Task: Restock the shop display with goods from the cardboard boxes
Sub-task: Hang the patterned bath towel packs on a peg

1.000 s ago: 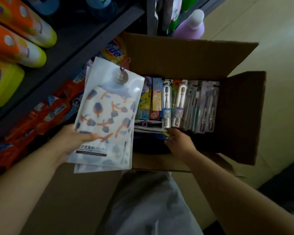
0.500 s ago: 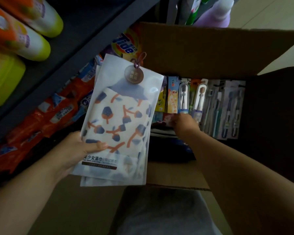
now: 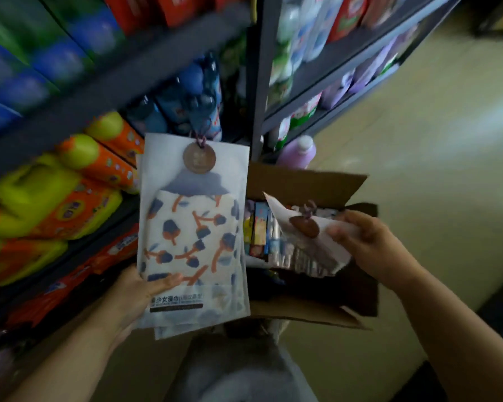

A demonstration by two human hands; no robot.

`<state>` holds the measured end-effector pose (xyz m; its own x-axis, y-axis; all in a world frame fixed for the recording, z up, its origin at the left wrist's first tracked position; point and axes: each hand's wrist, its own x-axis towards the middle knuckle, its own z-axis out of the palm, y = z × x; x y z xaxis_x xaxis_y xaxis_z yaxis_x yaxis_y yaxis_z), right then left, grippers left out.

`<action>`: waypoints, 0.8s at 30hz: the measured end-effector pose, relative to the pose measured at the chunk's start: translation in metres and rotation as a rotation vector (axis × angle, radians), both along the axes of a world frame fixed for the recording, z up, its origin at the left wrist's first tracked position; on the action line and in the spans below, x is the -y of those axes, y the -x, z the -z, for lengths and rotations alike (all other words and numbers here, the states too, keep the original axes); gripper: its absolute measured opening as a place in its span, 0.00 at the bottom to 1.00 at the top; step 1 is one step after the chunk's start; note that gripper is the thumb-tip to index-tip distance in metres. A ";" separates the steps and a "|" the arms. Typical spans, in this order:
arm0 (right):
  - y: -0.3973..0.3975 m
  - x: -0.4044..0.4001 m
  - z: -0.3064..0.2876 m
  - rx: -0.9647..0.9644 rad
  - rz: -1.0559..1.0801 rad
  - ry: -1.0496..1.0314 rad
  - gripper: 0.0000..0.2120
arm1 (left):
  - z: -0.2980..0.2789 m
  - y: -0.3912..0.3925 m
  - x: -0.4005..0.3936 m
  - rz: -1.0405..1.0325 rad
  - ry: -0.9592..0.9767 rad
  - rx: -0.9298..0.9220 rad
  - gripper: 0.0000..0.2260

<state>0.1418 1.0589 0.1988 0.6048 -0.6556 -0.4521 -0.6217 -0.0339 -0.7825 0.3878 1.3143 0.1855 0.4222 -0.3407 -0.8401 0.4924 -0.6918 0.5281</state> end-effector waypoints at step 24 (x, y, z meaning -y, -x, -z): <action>-0.069 0.061 -0.319 0.329 0.130 0.197 0.06 | -0.262 0.048 0.064 -0.136 0.496 -0.228 0.16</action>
<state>0.2106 0.9977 0.5182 0.6029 -0.7908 -0.1059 -0.3480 -0.1412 -0.9268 0.3400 1.2508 0.4477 0.3165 -0.6734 -0.6681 0.6992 -0.3104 0.6440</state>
